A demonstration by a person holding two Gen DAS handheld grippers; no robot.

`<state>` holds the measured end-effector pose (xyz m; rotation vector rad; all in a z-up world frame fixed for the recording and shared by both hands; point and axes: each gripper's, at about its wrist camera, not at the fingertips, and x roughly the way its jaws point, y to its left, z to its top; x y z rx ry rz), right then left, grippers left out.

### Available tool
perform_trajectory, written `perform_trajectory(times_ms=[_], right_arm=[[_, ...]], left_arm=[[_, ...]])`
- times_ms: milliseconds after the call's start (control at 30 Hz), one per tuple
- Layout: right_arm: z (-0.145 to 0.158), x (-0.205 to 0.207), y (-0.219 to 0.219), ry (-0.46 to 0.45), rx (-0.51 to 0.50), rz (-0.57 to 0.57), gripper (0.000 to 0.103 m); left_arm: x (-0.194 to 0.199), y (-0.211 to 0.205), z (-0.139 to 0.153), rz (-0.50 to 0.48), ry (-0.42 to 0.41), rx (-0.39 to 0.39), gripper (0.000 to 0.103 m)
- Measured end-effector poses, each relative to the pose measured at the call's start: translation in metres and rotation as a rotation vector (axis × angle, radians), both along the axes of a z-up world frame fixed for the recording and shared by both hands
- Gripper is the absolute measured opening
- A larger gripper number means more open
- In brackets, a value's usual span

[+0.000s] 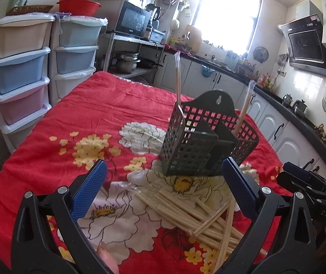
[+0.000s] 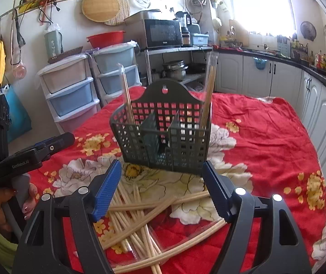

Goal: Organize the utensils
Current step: 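Move both open tools back down toward the chopstick pile, then close the right tool on another wrapped chopstick while the left tool grasps one too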

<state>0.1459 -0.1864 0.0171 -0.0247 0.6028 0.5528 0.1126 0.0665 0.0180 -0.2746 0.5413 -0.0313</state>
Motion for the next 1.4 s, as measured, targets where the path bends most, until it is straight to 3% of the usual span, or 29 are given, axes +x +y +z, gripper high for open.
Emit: perform_trajectory(times_ms=[367, 733, 800, 1067, 1267, 1400], right_arm=[[-0.028, 0.003, 0.005, 0.087, -0.043, 0.004, 0.071], [-0.056, 0.012, 0.013, 0.175, -0.067, 0.013, 0.07], [-0.059, 0.014, 0.015, 0.188, -0.069, 0.016, 0.066], [-0.077, 0.025, 0.016, 0.272, -0.064, 0.01, 0.056], [-0.084, 0.031, 0.017, 0.326, -0.039, 0.019, 0.05], [-0.089, 0.035, 0.019, 0.37, -0.012, 0.03, 0.045]], left_arm=[[0.003, 0.006, -0.027, 0.008, 0.084, -0.014, 0.092], [0.014, 0.018, -0.057, 0.006, 0.184, -0.098, 0.092], [0.015, 0.019, -0.061, 0.0, 0.197, -0.113, 0.092], [0.027, 0.03, -0.08, -0.033, 0.279, -0.271, 0.062], [0.039, 0.044, -0.092, -0.028, 0.32, -0.432, 0.054], [0.046, 0.053, -0.096, -0.017, 0.331, -0.495, 0.047]])
